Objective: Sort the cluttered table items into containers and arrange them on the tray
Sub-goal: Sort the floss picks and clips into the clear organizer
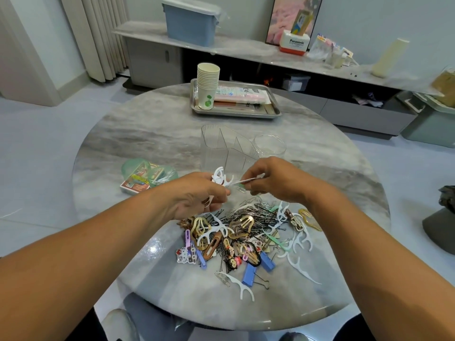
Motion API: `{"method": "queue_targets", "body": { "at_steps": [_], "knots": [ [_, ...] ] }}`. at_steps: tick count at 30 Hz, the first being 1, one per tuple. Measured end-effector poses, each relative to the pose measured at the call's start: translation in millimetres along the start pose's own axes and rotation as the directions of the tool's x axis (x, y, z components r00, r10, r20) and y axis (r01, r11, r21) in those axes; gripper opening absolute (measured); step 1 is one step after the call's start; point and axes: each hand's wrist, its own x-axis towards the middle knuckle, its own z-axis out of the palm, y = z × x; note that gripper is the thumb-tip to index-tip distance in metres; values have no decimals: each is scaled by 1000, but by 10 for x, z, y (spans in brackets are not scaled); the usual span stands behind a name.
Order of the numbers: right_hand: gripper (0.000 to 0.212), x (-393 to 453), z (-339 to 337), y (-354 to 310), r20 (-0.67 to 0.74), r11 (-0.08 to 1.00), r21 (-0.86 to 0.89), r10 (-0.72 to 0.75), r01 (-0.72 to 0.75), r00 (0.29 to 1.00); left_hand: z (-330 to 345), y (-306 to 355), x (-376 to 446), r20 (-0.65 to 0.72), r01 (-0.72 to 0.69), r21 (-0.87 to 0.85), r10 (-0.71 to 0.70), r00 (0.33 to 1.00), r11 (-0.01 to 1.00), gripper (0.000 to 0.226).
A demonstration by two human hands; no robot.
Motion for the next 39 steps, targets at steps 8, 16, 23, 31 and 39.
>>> {"method": "queue_targets", "body": {
  "at_steps": [8, 16, 23, 31, 39],
  "knots": [
    [15, -66, 89, -146, 43, 994, 53, -96, 94, 994, 50, -18, -34, 293, 50, -7, -46, 955, 999, 27],
    [50, -85, 61, -107, -194, 966, 247, -23, 71, 981, 69, -56, 23, 141, -5, -145, 26, 990, 989, 10],
    [45, -185, 286, -196, -73, 877, 480, 79, -34, 994, 187, -13, 9, 133, -112, -151, 133, 982, 982, 12],
    [38, -153, 314, -182, -124, 843, 538, 83, -4, 989, 199, -7, -111, 306, -65, 145, 18, 952, 987, 11],
    [39, -134, 234, -155, -22, 775, 632, 37, -15, 999, 153, 4, -155, 358, 2, 103, -38, 933, 995, 10]
  ]
}}
